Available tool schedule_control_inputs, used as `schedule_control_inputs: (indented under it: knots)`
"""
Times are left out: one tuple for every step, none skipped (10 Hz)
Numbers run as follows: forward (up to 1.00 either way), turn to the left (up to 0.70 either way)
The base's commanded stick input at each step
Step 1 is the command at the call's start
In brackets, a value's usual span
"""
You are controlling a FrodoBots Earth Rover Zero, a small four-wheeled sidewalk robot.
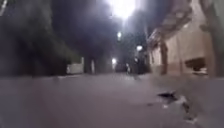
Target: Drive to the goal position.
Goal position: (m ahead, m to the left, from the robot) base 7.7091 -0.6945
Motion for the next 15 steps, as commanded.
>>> schedule_control_inputs:
  knots:
    - [0.7, -0.23]
    - [0.7, -0.35]
    - [0.7, -0.35]
    - [0.7, -0.35]
    - [0.7, -0.35]
    - [0.7, -0.35]
    - [0.7, -0.35]
    - [0.7, -0.27]
    - [0.7, -0.13]
    - [0.7, 0.0]
    - [0.7, 0.0]
    - [0.7, 0.0]
    - [0.7, 0.0]
    - [0.7, 0.0]
    - [0.7, 0.0]
